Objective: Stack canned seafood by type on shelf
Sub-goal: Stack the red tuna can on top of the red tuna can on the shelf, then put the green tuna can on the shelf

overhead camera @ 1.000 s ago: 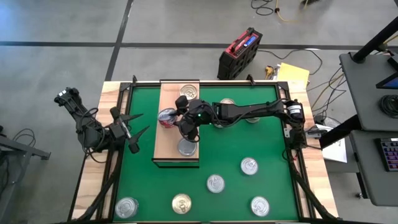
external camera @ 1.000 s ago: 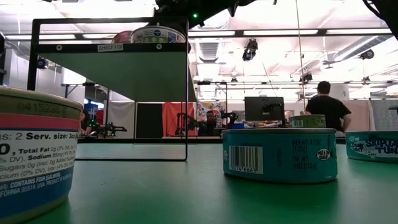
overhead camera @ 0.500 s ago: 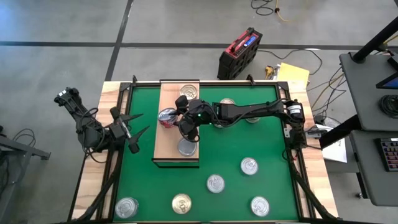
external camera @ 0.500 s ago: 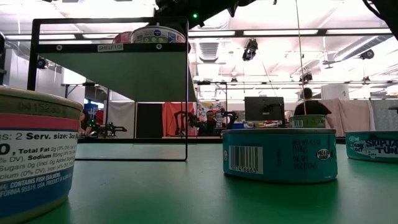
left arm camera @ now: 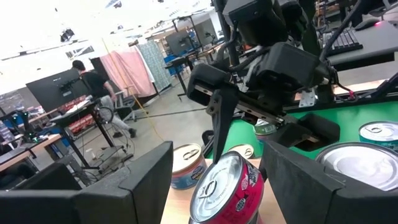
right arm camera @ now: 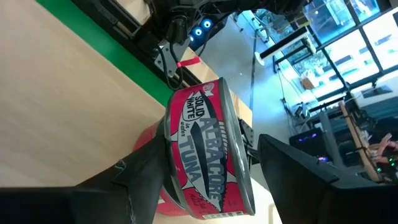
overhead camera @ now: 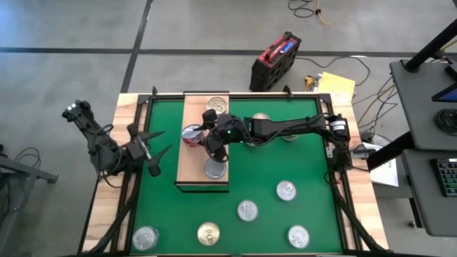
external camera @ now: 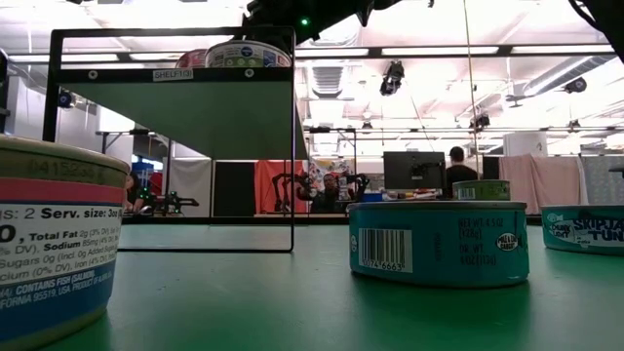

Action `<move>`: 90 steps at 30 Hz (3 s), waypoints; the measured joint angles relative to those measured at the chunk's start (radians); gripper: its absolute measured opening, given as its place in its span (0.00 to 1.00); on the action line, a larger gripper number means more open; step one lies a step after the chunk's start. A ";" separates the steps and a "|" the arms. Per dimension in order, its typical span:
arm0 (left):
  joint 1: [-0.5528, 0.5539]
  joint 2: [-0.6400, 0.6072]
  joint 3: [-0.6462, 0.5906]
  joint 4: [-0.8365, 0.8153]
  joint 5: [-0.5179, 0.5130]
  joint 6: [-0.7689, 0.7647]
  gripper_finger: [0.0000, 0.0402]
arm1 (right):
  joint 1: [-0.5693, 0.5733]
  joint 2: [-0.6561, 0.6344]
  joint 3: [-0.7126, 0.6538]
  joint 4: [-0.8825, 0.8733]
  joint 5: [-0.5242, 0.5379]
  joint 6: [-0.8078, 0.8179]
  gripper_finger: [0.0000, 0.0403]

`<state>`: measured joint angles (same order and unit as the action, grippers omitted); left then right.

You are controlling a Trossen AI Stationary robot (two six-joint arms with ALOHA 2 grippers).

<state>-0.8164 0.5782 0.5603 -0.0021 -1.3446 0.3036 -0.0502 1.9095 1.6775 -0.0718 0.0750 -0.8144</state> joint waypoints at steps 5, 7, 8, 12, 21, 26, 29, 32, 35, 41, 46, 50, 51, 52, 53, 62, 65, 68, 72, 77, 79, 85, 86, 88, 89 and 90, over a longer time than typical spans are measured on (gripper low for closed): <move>0.000 0.017 0.000 0.000 0.000 -0.003 0.58 | 0.000 0.000 0.000 0.002 0.000 0.039 0.65; 0.000 0.023 0.000 0.001 0.000 -0.003 0.58 | 0.000 0.000 0.000 0.003 0.000 0.045 0.67; 0.000 0.026 0.000 0.001 0.001 -0.003 0.58 | 0.000 0.000 0.000 0.002 0.000 0.047 0.68; 0.000 0.031 0.000 0.002 0.001 -0.007 0.58 | 0.000 0.000 0.000 0.003 0.000 0.060 0.71; 0.000 0.043 0.000 0.005 0.001 -0.018 0.58 | 0.000 0.000 0.000 0.002 0.000 0.111 0.77; 0.000 0.054 0.000 0.005 0.001 -0.029 0.58 | 0.000 0.000 0.003 0.002 -0.005 0.119 0.80; 0.000 0.062 0.000 0.005 0.001 -0.029 0.58 | 0.000 0.000 0.013 0.000 -0.005 0.123 0.81; 0.000 0.067 0.000 0.005 0.001 -0.029 0.58 | 0.000 0.000 0.020 -0.001 -0.005 0.123 0.81; 0.000 0.071 0.000 0.005 0.001 -0.029 0.58 | 0.000 0.000 0.020 -0.002 -0.005 0.117 0.80; 0.000 0.071 0.000 0.005 0.001 -0.029 0.58 | -0.002 0.000 0.020 -0.003 -0.005 0.106 0.77; 0.000 0.071 0.000 0.005 0.001 -0.029 0.58 | -0.002 0.000 0.020 0.000 -0.005 0.093 0.76; 0.000 0.070 0.000 0.005 0.001 -0.029 0.58 | -0.003 0.000 0.020 0.002 -0.005 0.089 0.77; 0.000 0.070 0.000 0.005 0.001 -0.029 0.58 | -0.003 0.000 0.020 0.002 -0.005 0.088 0.77; 0.000 0.070 0.000 0.005 0.001 -0.029 0.58 | -0.003 0.000 0.020 0.002 -0.005 0.084 0.77; 0.000 0.070 0.000 0.005 0.001 -0.029 0.58 | -0.005 0.000 0.020 0.002 -0.005 0.081 0.77; 0.000 0.070 0.000 0.005 0.001 -0.029 0.58 | -0.013 0.000 0.020 0.003 -0.005 0.069 0.74; 0.000 0.070 0.000 0.005 0.001 -0.029 0.58 | -0.016 0.000 0.020 0.003 -0.005 0.071 0.74; 0.000 0.070 0.000 0.005 0.001 -0.029 0.58 | -0.016 0.000 0.021 0.007 -0.005 0.070 0.75; 0.000 0.071 0.000 0.005 0.001 -0.029 0.58 | -0.005 -0.017 0.021 -0.002 -0.004 0.088 0.76; 0.000 0.071 0.000 0.005 0.001 -0.049 0.58 | 0.031 -0.082 0.023 -0.060 -0.005 0.139 0.77; 0.000 0.077 0.000 0.005 0.002 -0.060 0.58 | 0.047 -0.096 0.022 -0.105 -0.005 0.187 0.76; 0.000 0.109 0.000 0.016 0.162 -0.086 0.58 | 0.112 -0.137 -0.021 -0.188 -0.027 0.327 0.71; 0.000 0.116 0.000 0.022 0.202 -0.090 0.58 | 0.125 -0.138 -0.032 -0.182 -0.029 0.338 0.70; 0.000 0.139 0.000 0.040 0.247 -0.108 0.58 | 0.152 -0.138 -0.059 -0.172 -0.031 0.369 0.69; 0.000 0.150 0.000 0.057 0.256 -0.116 0.58 | 0.164 -0.137 -0.071 -0.178 -0.032 0.386 0.68; 0.000 0.162 0.000 0.067 0.257 -0.125 0.58 | 0.177 -0.137 -0.082 -0.174 -0.033 0.408 0.68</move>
<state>-0.8165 0.7405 0.5602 0.0654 -1.0878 0.1783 0.1270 1.7727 1.5952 -0.2454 0.0418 -0.4061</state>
